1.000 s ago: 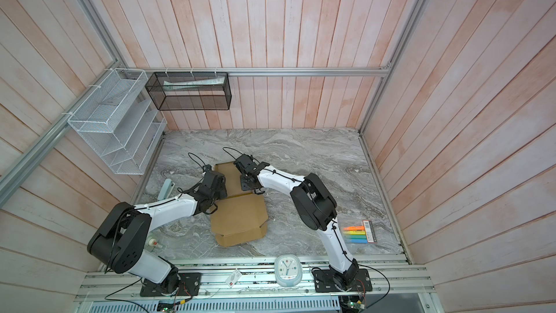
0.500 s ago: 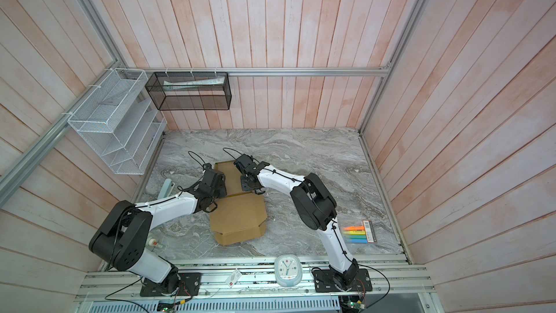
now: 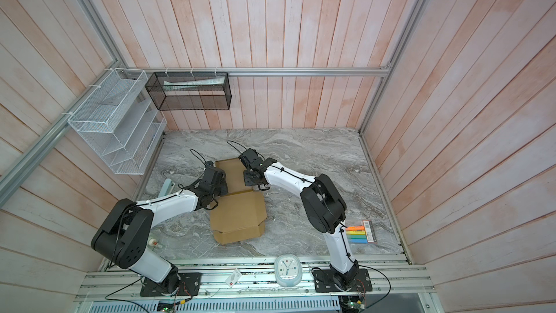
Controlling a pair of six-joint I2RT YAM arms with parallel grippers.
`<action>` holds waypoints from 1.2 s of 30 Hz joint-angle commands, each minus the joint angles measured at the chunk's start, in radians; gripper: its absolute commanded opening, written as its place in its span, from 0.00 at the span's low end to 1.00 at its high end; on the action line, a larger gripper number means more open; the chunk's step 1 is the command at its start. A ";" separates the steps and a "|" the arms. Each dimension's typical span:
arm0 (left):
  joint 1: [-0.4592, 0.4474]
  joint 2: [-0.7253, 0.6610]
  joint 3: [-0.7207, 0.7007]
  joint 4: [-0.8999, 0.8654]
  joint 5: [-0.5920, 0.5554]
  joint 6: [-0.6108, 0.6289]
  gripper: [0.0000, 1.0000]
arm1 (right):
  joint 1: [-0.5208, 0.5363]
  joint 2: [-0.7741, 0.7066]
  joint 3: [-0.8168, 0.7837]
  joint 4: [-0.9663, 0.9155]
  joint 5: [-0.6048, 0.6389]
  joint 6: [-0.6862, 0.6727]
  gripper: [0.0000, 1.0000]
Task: Assemble paper box
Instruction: Place the paper box at the center of the table.
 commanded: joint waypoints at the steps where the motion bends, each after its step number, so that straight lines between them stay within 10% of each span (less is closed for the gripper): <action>1: 0.007 0.023 0.036 -0.011 0.048 0.035 0.00 | -0.017 -0.059 -0.024 0.023 0.024 -0.033 0.33; 36: 0.009 0.072 0.141 -0.242 0.199 0.104 0.08 | -0.022 -0.013 -0.059 0.232 -0.199 -0.065 0.27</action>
